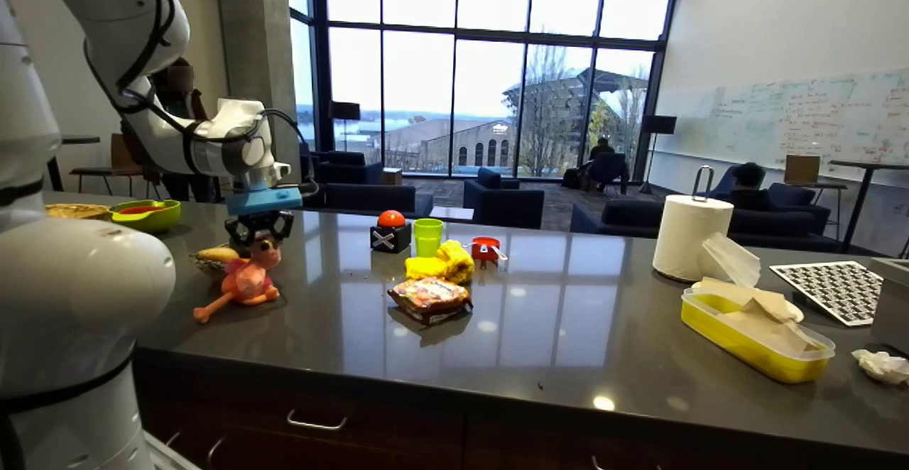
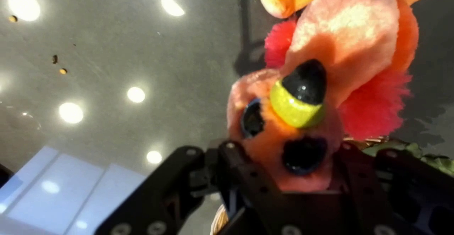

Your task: Move the orange plush toy to the left.

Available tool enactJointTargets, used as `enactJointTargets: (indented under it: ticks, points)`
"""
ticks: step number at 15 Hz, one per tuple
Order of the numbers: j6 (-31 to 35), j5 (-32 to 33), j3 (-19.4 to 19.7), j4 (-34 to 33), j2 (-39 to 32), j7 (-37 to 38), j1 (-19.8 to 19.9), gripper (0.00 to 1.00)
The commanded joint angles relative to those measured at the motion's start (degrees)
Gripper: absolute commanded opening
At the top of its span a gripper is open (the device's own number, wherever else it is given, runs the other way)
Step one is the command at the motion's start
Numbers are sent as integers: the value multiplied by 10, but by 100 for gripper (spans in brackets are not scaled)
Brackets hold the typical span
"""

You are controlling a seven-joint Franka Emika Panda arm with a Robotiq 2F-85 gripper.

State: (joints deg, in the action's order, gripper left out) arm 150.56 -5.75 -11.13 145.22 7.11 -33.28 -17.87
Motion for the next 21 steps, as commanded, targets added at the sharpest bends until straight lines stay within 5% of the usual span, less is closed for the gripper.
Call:
enactJointTargets:
  ticks: [1,15,16,18,21]
  points:
    - [32,14,-6,2,-6,1,-3,21]
    - [56,50,-16,-19,-12,14,-2,21]
    - [54,52,-17,-19,-11,15,-2,71]
    - [50,51,-16,-20,-9,18,-1,75]
    - [46,54,-14,-26,-5,30,2,95]
